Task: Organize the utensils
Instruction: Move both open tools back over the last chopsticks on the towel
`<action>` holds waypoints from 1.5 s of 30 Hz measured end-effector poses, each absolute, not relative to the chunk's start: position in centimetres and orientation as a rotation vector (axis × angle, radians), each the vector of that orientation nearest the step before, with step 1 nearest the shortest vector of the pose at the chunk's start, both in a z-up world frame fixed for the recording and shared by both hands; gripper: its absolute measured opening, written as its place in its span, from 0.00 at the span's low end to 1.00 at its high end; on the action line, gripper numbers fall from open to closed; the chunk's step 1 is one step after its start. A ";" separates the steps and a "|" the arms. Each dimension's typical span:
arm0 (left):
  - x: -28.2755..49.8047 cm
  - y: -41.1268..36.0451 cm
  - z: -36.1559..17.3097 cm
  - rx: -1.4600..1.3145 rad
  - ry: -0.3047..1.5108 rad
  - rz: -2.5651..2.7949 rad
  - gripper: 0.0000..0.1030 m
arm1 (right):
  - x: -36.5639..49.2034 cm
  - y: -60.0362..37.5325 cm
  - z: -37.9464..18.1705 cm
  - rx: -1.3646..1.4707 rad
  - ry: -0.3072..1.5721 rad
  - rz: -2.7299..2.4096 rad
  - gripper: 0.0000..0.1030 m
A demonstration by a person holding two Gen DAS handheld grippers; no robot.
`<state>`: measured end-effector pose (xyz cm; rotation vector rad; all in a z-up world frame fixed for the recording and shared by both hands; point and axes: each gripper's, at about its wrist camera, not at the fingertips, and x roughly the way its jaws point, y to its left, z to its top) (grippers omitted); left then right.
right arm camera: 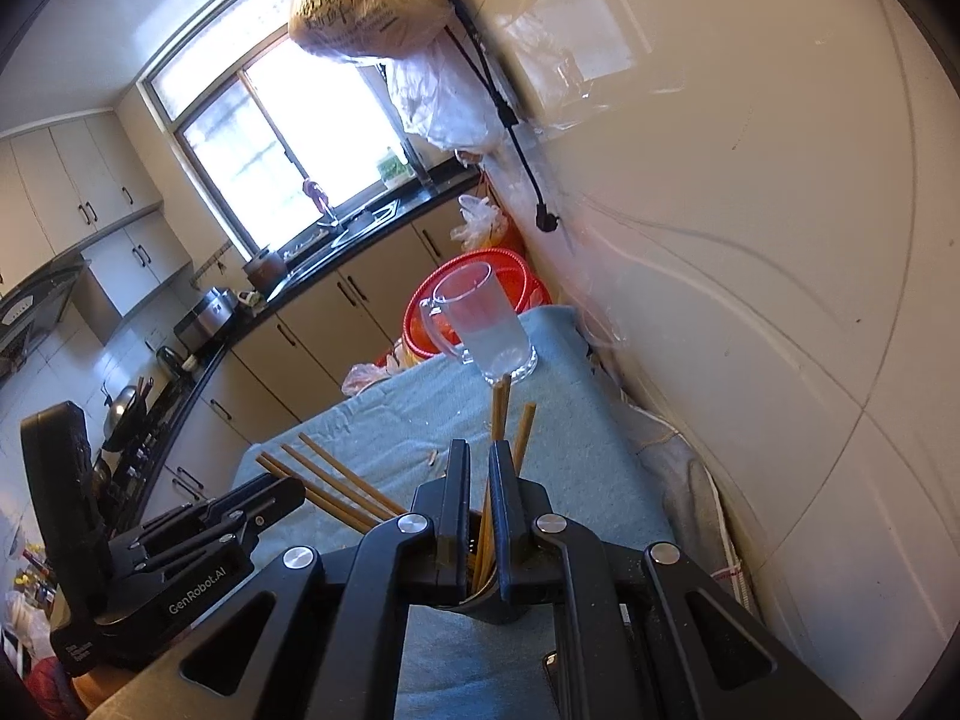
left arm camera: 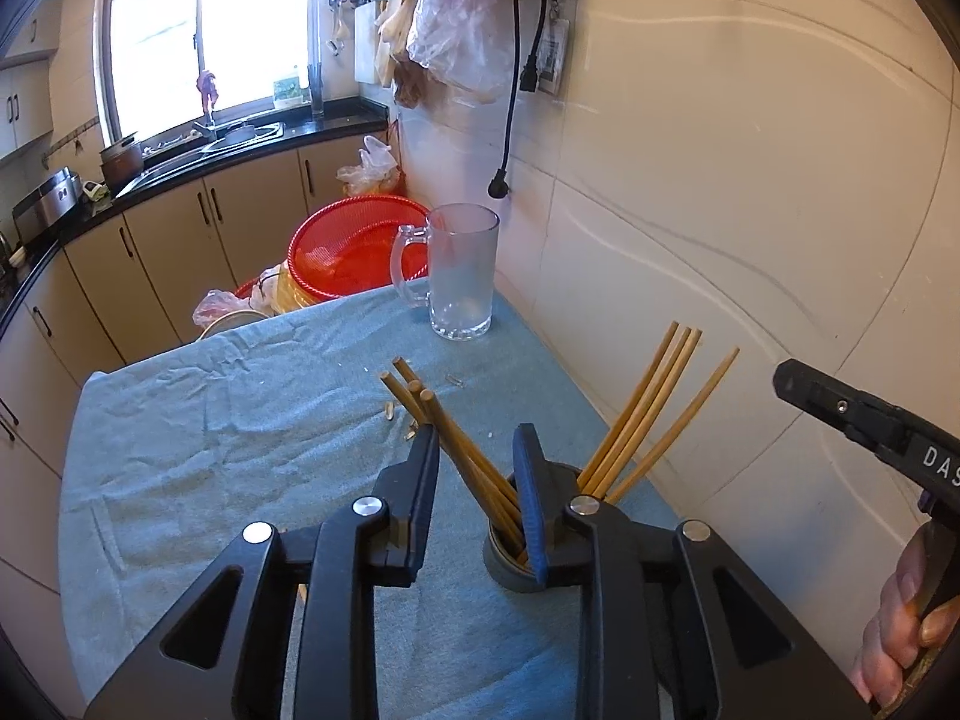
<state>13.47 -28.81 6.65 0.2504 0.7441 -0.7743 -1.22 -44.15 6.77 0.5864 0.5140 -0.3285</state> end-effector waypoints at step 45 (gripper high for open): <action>16.1 0.5 -3.1 0.024 1.012 -0.362 0.55 | 12.4 -25.4 -5.6 0.466 1.043 -0.013 0.40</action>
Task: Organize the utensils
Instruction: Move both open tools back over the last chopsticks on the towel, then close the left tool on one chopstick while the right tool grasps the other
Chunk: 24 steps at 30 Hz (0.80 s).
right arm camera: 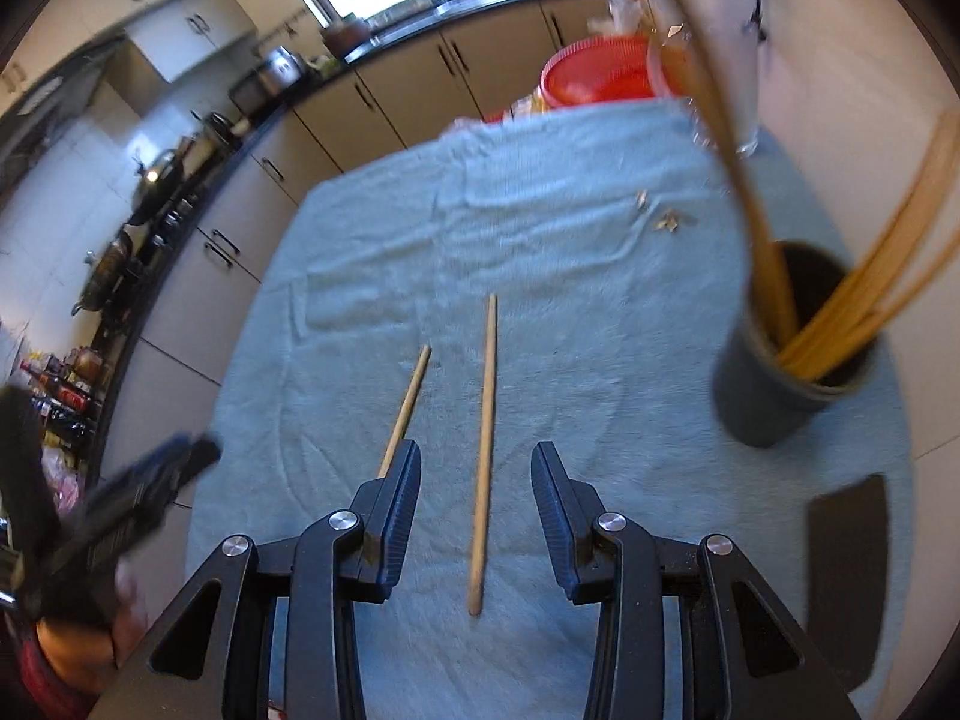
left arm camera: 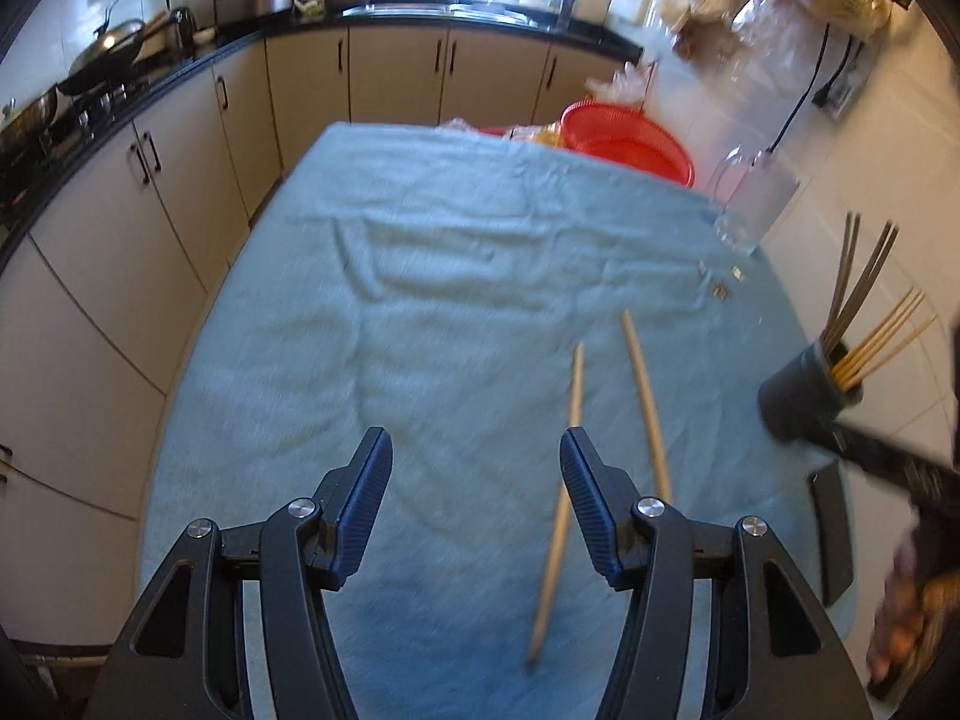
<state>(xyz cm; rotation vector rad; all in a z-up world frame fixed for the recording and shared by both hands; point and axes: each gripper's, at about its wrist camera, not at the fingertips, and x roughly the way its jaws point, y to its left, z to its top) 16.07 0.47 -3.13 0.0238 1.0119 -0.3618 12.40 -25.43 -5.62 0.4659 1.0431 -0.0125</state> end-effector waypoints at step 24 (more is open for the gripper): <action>16.8 3.7 -6.7 0.083 1.098 -0.437 0.55 | 20.9 -24.2 -12.2 0.429 1.208 -0.108 0.07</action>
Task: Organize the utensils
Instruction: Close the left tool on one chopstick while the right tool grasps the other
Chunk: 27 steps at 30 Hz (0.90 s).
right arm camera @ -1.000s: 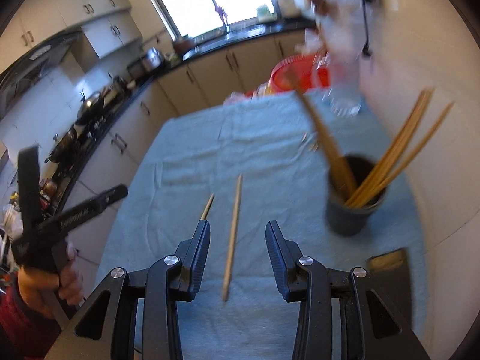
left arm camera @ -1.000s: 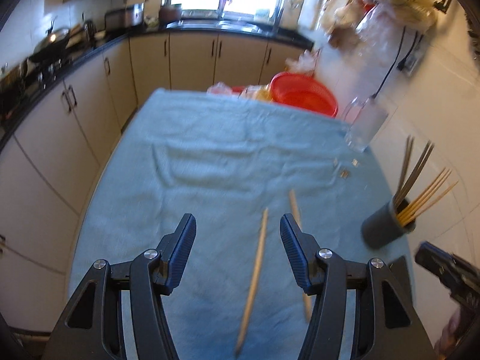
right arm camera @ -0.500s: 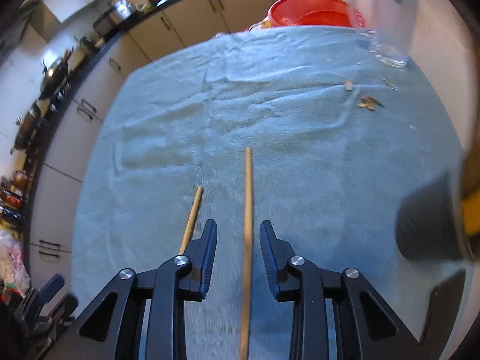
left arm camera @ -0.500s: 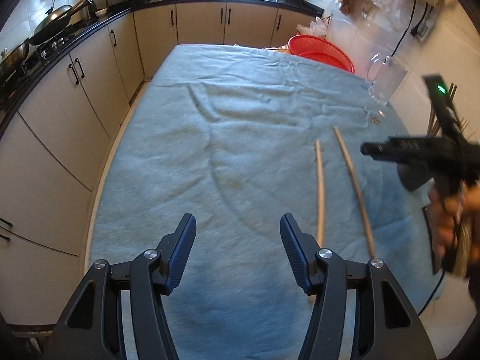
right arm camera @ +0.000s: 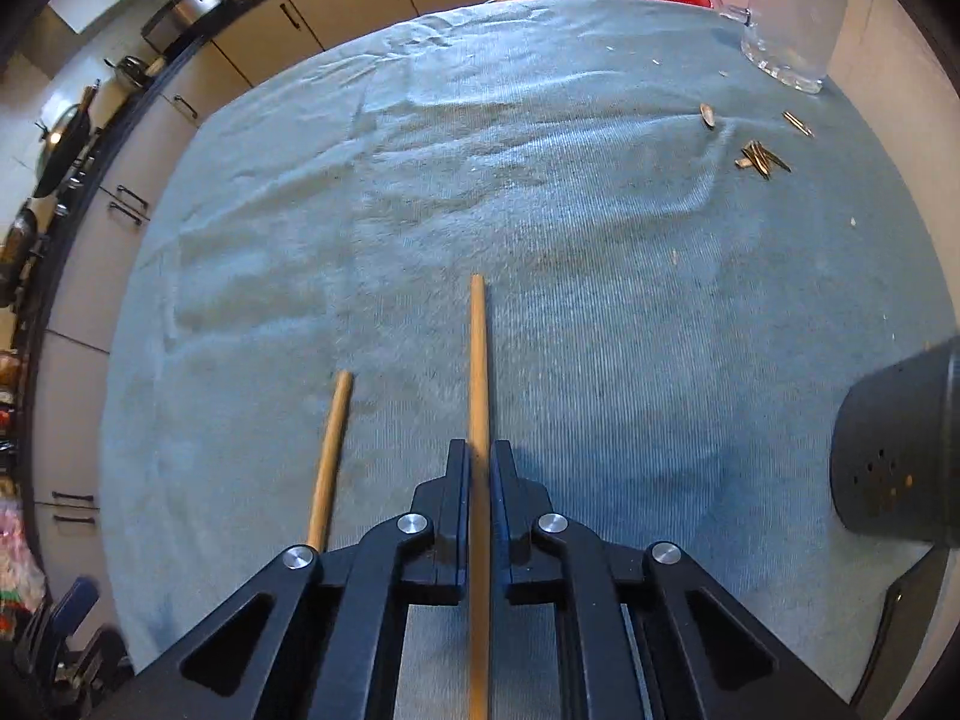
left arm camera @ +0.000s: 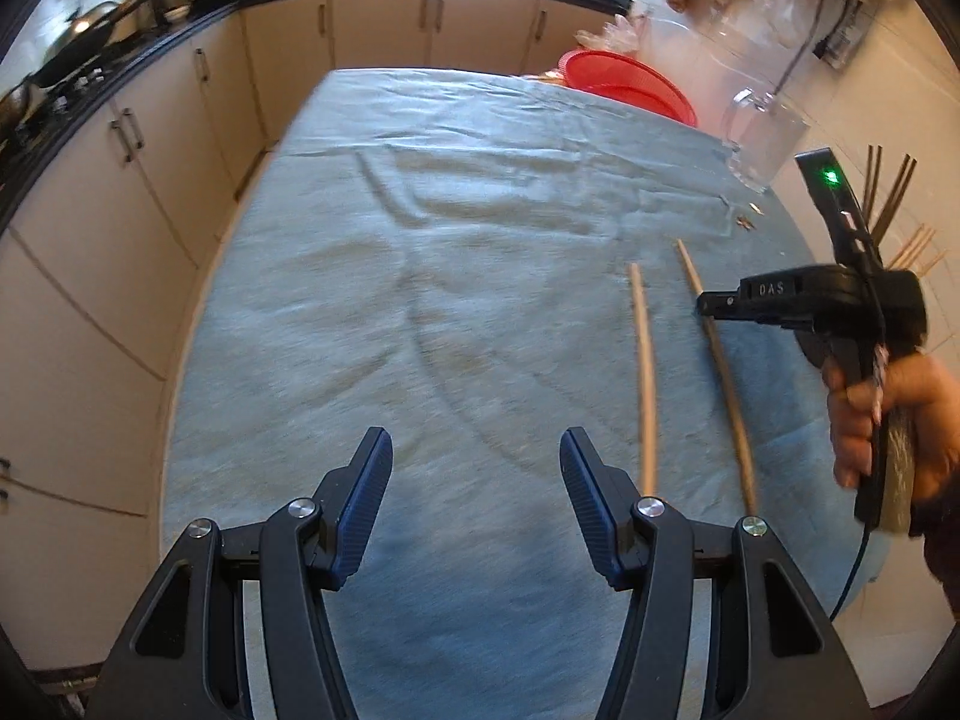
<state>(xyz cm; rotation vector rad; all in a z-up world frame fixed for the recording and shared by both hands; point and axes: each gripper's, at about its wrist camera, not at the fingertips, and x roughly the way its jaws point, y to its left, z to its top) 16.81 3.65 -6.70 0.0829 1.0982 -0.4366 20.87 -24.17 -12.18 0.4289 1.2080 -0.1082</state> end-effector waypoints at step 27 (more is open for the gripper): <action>23.1 -13.8 -12.6 0.265 1.307 -0.567 0.06 | 10.7 -26.6 -1.1 0.377 0.940 -0.054 0.07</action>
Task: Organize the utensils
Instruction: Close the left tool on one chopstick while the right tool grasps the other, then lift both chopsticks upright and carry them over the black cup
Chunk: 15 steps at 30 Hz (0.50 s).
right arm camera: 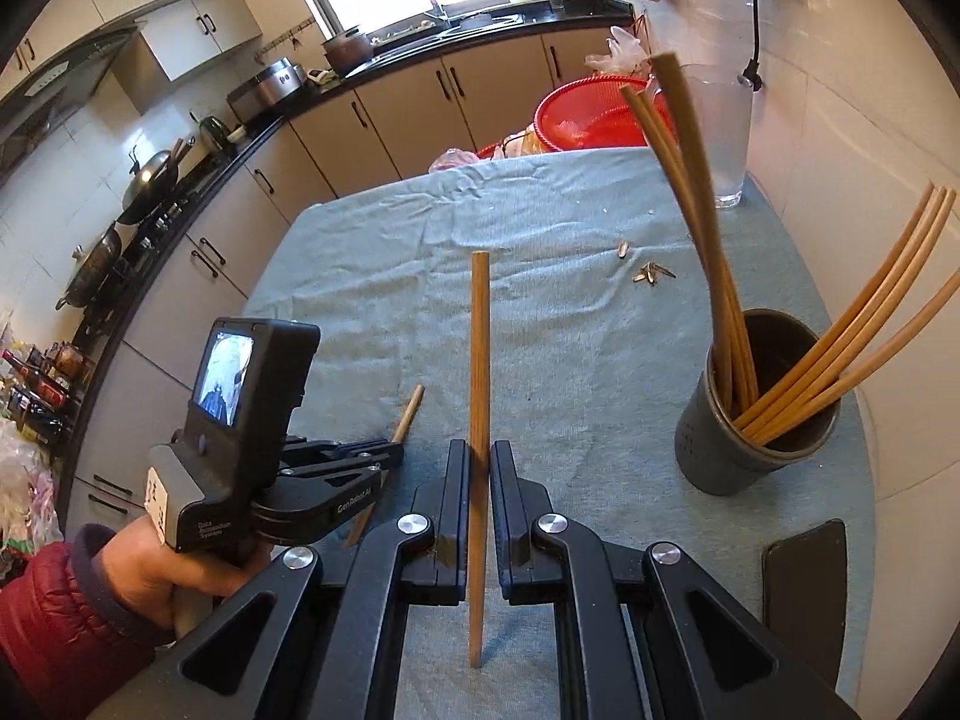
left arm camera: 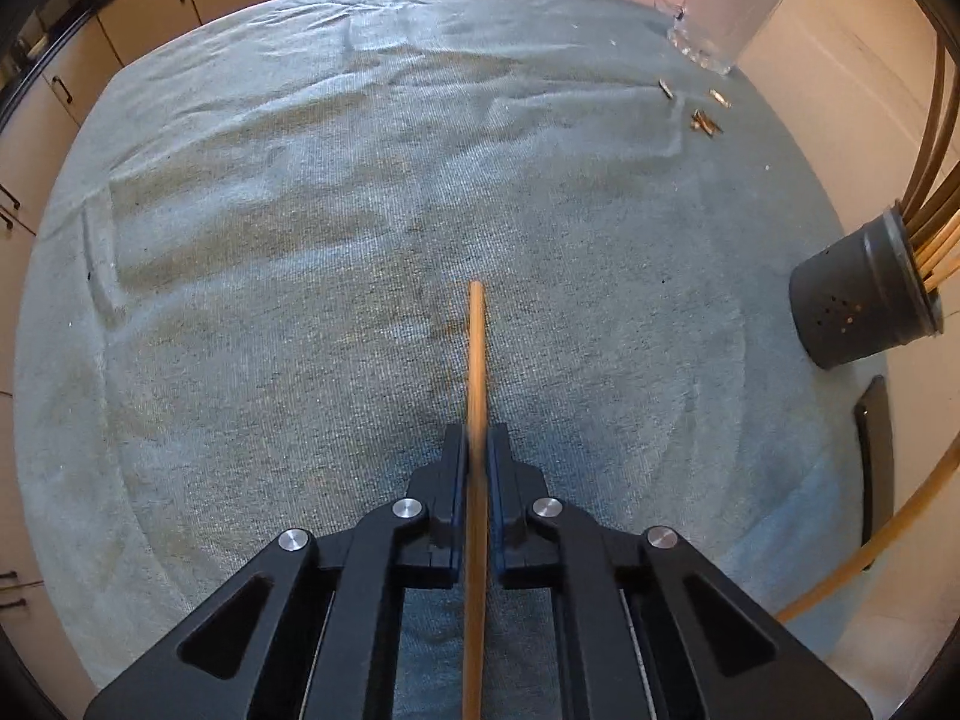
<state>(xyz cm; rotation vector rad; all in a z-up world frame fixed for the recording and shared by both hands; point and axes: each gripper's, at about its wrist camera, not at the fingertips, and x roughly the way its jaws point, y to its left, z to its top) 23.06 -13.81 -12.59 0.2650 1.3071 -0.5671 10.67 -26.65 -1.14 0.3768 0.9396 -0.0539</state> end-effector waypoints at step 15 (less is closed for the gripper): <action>19.2 -6.2 -2.0 0.077 1.014 -0.557 0.06 | 8.1 -26.2 1.4 0.378 0.828 -0.031 0.07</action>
